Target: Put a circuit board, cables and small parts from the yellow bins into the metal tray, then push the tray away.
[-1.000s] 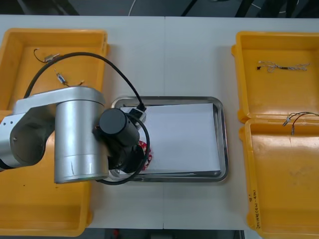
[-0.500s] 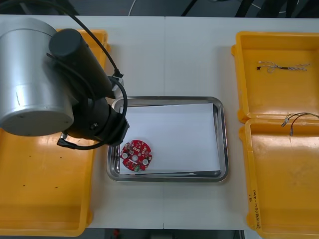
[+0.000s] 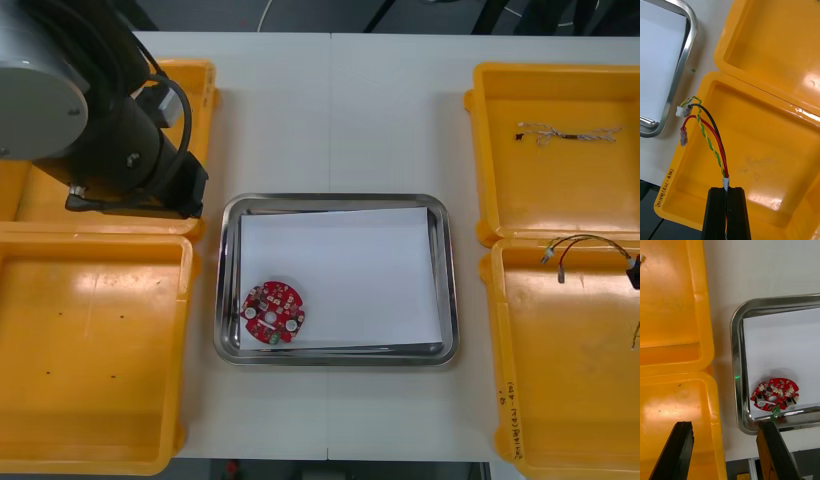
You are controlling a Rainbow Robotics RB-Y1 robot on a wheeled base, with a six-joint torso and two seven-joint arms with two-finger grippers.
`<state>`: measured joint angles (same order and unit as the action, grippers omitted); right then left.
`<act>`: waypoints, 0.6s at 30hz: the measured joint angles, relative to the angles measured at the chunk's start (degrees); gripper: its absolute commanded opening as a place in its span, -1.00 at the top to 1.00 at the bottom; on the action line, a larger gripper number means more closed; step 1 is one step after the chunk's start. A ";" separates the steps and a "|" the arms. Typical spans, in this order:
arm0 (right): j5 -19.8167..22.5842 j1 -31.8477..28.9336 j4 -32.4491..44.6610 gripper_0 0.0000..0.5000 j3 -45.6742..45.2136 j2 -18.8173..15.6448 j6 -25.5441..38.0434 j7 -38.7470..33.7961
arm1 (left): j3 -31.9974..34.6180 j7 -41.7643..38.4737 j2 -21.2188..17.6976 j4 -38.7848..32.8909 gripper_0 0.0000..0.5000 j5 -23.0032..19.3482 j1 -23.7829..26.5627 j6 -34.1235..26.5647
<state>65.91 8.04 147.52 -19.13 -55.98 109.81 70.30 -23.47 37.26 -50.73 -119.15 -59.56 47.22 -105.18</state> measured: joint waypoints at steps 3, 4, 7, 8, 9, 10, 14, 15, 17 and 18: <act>0.03 2.01 0.30 1.00 2.67 -0.09 0.00 0.00 | 1.37 0.00 -0.01 1.72 -1.00 0.84 0.00 -0.48; 0.14 2.75 0.30 1.00 3.61 -0.12 0.00 0.00 | 1.75 0.00 -0.01 2.33 -1.00 1.25 0.00 -0.65; 0.78 5.07 0.32 1.00 6.34 -0.15 0.00 0.00 | 2.63 0.00 -0.01 4.27 -1.00 2.40 0.00 -0.80; 0.99 5.88 0.34 1.00 7.27 -0.16 0.00 0.00 | 2.83 0.00 -0.01 4.91 -1.00 2.73 0.00 -0.81; 1.22 6.78 0.34 1.00 8.25 -0.16 0.00 0.00 | 2.97 0.00 -0.01 5.64 -1.00 3.30 0.00 -0.82; 1.49 7.84 0.34 1.00 9.39 -0.17 0.01 0.00 | 3.04 0.00 -0.01 6.40 -1.00 3.96 0.01 -0.82; 1.85 13.19 0.34 1.00 15.34 -0.26 0.01 0.00 | 3.06 0.05 -0.01 10.09 -1.00 6.15 0.14 -0.83; 1.87 14.46 0.34 1.00 16.81 -0.29 0.01 0.00 | 3.06 0.06 -0.01 10.95 -1.00 6.65 0.17 -0.83; 1.89 16.97 0.34 1.00 19.72 -0.39 0.01 0.00 | 3.06 0.10 0.00 12.72 -1.00 7.85 0.26 -0.83; 1.90 18.13 0.34 1.00 21.03 -0.41 0.01 0.00 | 3.06 0.12 0.03 13.84 -1.00 8.76 0.36 -0.83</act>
<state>67.80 26.17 147.86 1.91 -56.38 109.82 70.30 -20.41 37.38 -50.69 -105.31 -50.80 47.59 -106.01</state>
